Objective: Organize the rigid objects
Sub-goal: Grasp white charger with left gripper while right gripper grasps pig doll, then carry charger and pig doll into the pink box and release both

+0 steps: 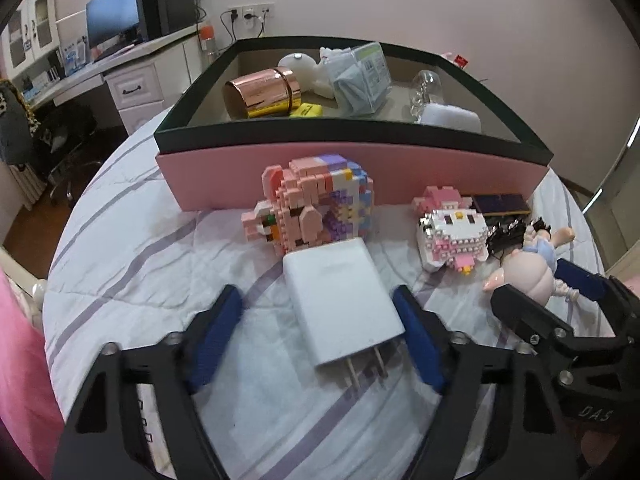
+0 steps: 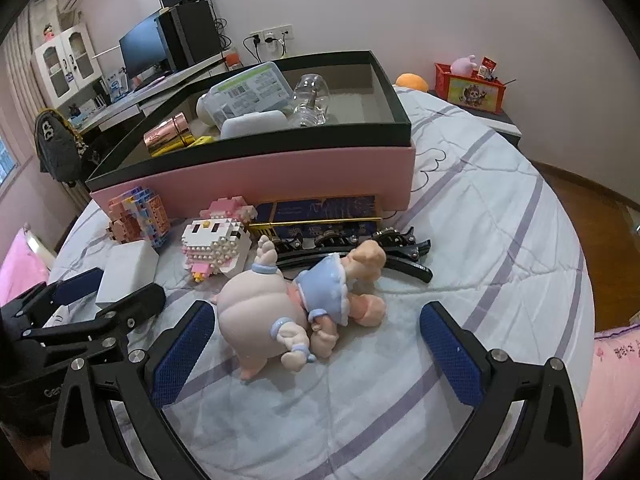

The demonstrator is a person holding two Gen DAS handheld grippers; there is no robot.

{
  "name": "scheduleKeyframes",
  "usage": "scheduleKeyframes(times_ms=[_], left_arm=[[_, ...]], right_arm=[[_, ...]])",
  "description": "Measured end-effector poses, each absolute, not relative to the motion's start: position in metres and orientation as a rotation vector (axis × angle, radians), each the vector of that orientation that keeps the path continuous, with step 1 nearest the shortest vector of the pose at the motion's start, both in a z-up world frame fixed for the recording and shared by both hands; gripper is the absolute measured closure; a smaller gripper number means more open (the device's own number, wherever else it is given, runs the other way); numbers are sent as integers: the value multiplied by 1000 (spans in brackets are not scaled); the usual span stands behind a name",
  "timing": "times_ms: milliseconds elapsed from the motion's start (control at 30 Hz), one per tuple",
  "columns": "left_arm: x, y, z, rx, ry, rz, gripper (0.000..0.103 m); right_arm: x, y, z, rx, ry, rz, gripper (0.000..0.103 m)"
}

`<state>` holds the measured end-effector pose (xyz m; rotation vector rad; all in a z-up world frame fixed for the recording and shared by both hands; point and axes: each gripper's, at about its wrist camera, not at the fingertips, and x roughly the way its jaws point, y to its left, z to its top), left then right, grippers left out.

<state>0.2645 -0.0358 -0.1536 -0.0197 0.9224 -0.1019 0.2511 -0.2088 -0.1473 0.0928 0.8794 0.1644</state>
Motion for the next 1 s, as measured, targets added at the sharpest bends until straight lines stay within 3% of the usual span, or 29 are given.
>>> scheduleKeyframes(times_ms=[33,100,167,1000], left_arm=[[264,-34,-153,-31,920,-104,36],[264,-31,-152,-36,914,-100,57],[265,-25,-151,-48,915,-104,62],[224,0,-107,-64,826,-144,63]], right_arm=[[251,-208,-147,89,879,166,5],[251,-207,-146,86,873,174,13],[250,-206,-145,82,863,186,23],[220,-201,-106,141,813,250,23]])
